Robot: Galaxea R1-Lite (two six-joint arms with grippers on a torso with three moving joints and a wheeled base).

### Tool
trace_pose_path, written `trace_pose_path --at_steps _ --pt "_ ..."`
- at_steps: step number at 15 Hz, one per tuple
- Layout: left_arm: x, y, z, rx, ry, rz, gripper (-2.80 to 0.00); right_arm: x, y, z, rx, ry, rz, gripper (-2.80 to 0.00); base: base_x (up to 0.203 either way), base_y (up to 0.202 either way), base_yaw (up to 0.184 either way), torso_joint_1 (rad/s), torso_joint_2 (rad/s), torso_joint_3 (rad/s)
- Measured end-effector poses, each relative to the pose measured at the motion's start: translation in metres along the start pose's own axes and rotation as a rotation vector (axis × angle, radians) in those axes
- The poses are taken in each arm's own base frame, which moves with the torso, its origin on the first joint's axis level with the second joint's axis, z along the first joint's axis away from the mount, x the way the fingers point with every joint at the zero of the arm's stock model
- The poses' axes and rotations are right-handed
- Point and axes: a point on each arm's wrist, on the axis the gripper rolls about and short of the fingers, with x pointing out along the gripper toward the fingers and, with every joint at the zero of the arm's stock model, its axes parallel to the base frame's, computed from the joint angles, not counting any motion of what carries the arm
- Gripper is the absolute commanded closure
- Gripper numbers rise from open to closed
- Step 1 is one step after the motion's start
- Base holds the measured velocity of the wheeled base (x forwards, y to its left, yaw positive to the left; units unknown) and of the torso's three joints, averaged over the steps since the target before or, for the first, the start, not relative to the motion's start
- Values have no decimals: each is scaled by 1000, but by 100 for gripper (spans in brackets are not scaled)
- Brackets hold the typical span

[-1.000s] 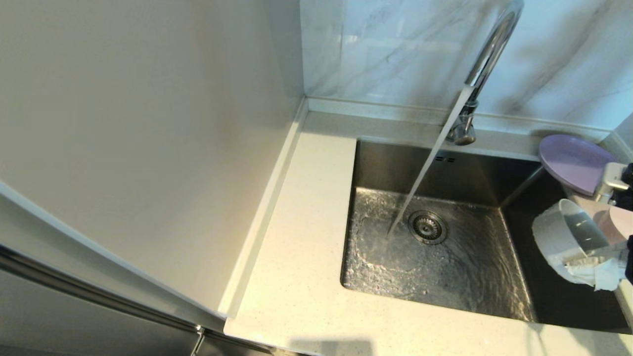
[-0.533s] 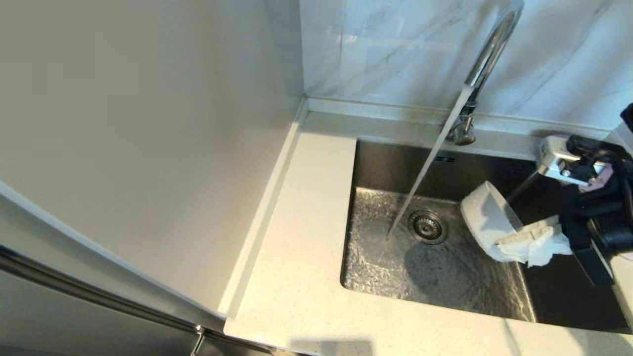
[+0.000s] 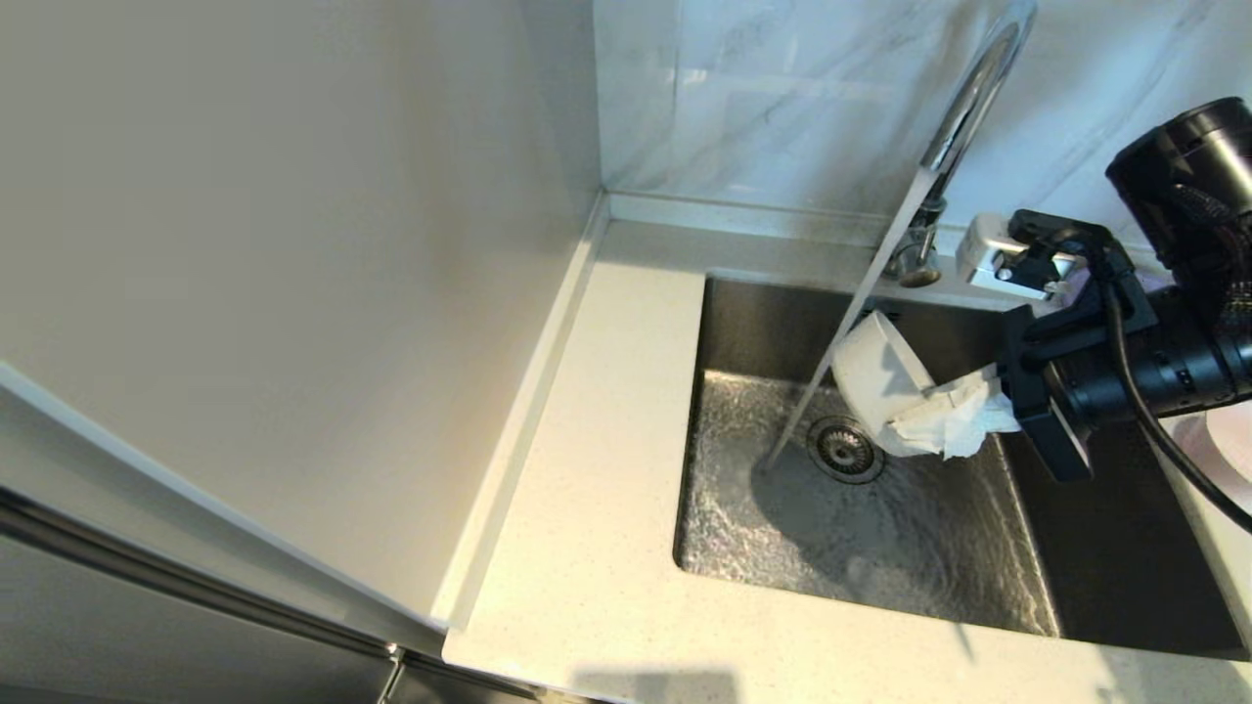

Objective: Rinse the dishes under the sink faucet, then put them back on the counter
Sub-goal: Rinse the bowl

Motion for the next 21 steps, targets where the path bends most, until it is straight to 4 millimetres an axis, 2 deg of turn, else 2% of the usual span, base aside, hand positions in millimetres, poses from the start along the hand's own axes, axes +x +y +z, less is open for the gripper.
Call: trace_pose_path --at_steps 6,11,15,17,21 --pt "0 0 0 0 0 -1 0 5 -14 24 30 -56 -72 0 0 0 0 0 0 0" --pt "0 0 0 0 0 0 0 16 -24 25 47 -37 -124 0 0 0 0 0 0 0" --pt "0 0 0 0 0 0 0 29 -39 31 86 -56 -262 0 0 0 0 0 0 0" --pt "0 0 0 0 0 0 0 33 -42 31 117 -49 -278 0 0 0 0 0 0 0" --pt "0 0 0 0 0 0 0 27 -46 26 141 -39 -309 0 0 0 0 0 0 0"
